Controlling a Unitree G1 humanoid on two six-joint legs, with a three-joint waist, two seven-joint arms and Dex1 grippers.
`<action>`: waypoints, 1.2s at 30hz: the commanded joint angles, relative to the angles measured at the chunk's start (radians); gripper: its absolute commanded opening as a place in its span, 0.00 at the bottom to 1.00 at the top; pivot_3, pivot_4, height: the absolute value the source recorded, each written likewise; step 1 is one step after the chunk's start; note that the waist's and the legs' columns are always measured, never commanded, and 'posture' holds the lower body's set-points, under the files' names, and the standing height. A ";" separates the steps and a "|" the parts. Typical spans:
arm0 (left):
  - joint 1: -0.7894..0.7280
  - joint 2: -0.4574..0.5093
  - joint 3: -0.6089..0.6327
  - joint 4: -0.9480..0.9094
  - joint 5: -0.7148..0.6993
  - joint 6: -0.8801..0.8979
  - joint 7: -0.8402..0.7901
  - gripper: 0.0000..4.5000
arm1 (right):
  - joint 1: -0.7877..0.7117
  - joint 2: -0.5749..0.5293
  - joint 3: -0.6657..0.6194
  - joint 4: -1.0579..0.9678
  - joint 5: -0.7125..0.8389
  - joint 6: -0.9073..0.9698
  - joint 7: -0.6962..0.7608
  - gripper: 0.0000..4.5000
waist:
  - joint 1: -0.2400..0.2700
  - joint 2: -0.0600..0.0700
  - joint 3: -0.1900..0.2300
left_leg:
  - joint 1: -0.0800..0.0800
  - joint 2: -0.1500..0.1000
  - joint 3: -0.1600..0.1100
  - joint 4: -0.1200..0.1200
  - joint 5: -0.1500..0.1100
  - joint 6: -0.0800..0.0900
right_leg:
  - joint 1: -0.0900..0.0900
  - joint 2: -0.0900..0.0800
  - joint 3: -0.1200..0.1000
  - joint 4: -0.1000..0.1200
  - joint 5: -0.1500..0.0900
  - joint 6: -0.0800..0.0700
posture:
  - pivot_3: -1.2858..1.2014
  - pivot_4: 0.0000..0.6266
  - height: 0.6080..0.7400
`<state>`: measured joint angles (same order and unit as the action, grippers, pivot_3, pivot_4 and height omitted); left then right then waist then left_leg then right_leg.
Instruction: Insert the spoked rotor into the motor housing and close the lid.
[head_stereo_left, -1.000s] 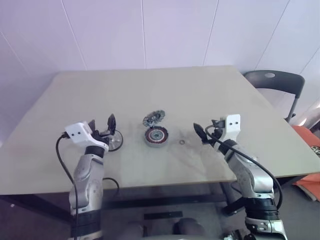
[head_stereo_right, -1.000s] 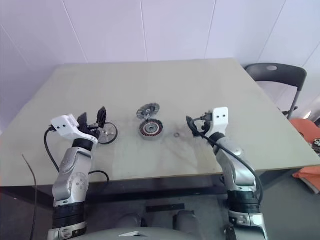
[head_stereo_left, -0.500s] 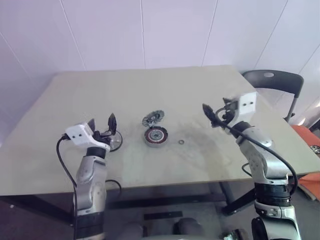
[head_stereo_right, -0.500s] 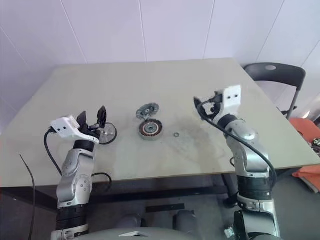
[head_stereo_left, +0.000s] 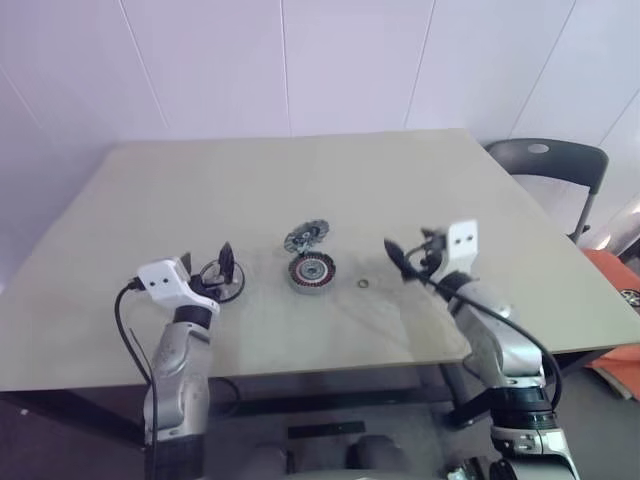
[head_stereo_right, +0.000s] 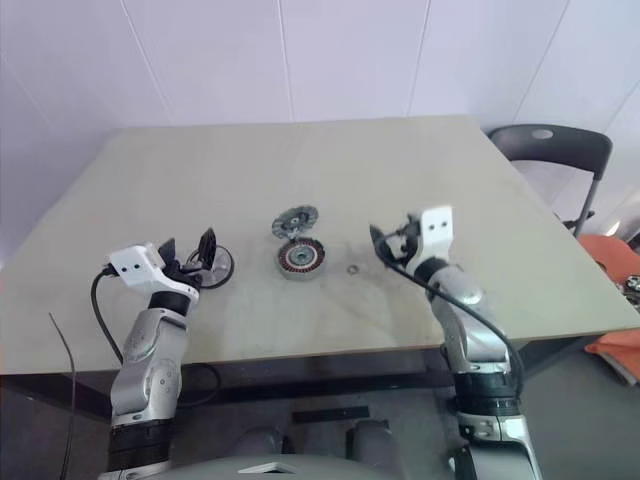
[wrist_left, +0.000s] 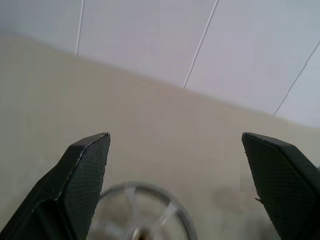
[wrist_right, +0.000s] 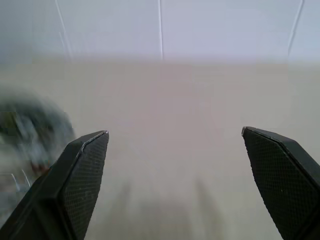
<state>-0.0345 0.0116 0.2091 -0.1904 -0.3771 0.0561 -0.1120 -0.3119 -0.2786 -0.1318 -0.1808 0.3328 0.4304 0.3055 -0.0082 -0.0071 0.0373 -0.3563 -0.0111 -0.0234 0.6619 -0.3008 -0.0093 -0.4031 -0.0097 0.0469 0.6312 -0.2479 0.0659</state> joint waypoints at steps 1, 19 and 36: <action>-0.012 0.008 0.007 -0.020 -0.004 -0.005 0.002 1.00 | -0.003 -0.039 -0.022 -0.040 0.015 0.062 0.002 0.99 | 0.001 -0.001 -0.001 | 0.000 0.000 0.000 0.000 0.000 0.000 | 0.001 0.000 0.000 -0.001 0.000 0.000 | 0.52 0.00 1.00; 0.003 0.015 -0.006 -0.020 0.006 0.009 0.007 1.00 | 0.018 -0.039 -0.009 -0.024 -0.004 0.059 -0.001 0.99 | -0.004 -0.001 0.000 | 0.001 0.000 0.001 0.000 0.000 0.000 | 0.001 0.000 0.000 0.000 0.000 0.000 | 0.52 0.00 1.00; -0.005 0.023 -0.012 -0.011 0.009 0.012 0.006 1.00 | -0.005 -0.023 0.030 0.007 -0.036 0.029 0.008 0.99 | -0.003 0.000 0.000 | 0.001 0.000 0.001 0.000 0.000 0.000 | 0.001 0.000 0.000 0.000 0.000 0.000 | 0.52 0.00 1.00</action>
<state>-0.0170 0.0298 0.2085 -0.1788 -0.3774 0.0802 -0.0986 -0.2845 -0.3023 -0.1003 -0.1452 0.2984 0.4748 0.3189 -0.0116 -0.0076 0.0374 -0.3557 -0.0113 -0.0228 0.6622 -0.3010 -0.0090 -0.4024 -0.0098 0.0473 0.6311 -0.2479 0.0656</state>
